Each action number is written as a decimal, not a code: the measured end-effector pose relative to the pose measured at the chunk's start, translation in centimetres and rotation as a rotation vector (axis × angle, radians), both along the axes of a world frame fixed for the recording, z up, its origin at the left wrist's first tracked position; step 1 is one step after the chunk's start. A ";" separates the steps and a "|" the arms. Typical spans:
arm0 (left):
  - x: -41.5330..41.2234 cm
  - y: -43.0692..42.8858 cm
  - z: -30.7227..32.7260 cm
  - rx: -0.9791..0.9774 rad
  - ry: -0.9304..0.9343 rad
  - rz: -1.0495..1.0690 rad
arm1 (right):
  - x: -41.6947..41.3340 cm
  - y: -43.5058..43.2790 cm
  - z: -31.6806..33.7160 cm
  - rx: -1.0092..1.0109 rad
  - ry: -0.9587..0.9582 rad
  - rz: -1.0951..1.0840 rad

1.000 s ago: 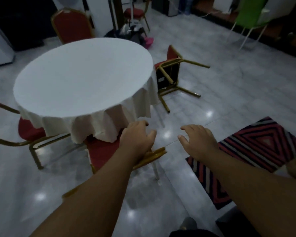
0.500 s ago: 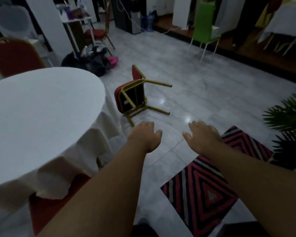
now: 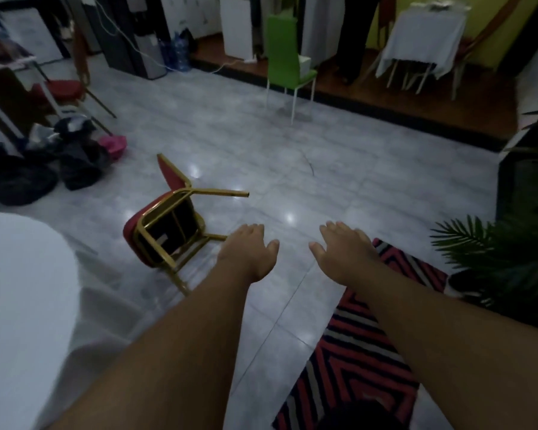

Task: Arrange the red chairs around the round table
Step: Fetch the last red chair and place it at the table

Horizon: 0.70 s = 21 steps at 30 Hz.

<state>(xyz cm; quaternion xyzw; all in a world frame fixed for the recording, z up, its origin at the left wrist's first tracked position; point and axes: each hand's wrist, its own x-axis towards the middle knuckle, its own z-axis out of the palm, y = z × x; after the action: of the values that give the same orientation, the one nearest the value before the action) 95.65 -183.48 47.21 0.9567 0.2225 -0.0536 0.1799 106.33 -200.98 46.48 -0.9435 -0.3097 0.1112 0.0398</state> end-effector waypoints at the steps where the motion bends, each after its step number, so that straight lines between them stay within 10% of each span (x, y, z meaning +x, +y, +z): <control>1: 2.2 0.5 -0.4 -0.007 0.008 -0.008 | 2.0 0.5 -0.3 -0.004 0.011 -0.009; 21: 40.0 16.9 -4.7 -0.124 0.093 0.248 | 43.8 18.9 -3.4 -0.090 0.044 0.214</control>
<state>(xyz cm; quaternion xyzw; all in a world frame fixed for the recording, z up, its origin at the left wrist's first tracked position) 135.65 -166.59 42.50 0.9054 0.3432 -0.0890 0.2335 150.11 -182.03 43.09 -0.9031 -0.4026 0.1490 -0.0078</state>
